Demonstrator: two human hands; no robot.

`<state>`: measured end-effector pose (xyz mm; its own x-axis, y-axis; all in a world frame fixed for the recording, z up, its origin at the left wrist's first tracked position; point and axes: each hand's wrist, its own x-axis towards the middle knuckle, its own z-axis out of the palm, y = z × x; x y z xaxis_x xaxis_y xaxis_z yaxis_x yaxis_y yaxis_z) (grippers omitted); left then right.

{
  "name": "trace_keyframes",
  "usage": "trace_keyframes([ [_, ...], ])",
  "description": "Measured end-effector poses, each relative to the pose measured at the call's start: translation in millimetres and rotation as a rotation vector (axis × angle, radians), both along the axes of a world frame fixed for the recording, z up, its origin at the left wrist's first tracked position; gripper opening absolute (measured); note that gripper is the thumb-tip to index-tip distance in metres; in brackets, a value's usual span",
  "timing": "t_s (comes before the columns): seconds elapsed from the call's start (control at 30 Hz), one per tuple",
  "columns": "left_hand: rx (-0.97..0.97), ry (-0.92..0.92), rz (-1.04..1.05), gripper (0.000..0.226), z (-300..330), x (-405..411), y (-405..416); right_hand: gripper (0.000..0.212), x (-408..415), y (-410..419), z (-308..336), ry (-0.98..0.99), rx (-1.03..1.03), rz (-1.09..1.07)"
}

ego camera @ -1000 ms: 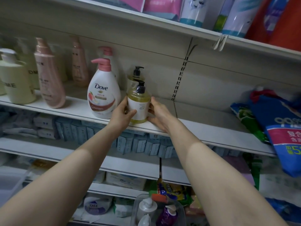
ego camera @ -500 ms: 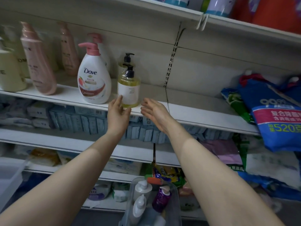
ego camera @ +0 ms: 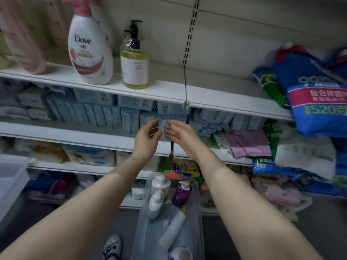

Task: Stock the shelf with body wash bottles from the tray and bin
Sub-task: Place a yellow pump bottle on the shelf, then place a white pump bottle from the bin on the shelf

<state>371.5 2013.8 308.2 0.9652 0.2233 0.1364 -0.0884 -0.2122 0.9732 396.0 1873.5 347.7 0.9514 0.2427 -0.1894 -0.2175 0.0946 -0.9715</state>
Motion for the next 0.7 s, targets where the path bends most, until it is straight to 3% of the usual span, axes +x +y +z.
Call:
trace_keyframes([
  [0.3, -0.017, 0.160, -0.082, 0.042, -75, -26, -28, 0.029, -29, -26, -86, 0.170, -0.026, -0.049],
  [0.7, 0.088, 0.511, -0.153, 0.047, -191, -52, -20, 0.021, -61, -43, -215, 0.481, -0.090, -0.213],
])
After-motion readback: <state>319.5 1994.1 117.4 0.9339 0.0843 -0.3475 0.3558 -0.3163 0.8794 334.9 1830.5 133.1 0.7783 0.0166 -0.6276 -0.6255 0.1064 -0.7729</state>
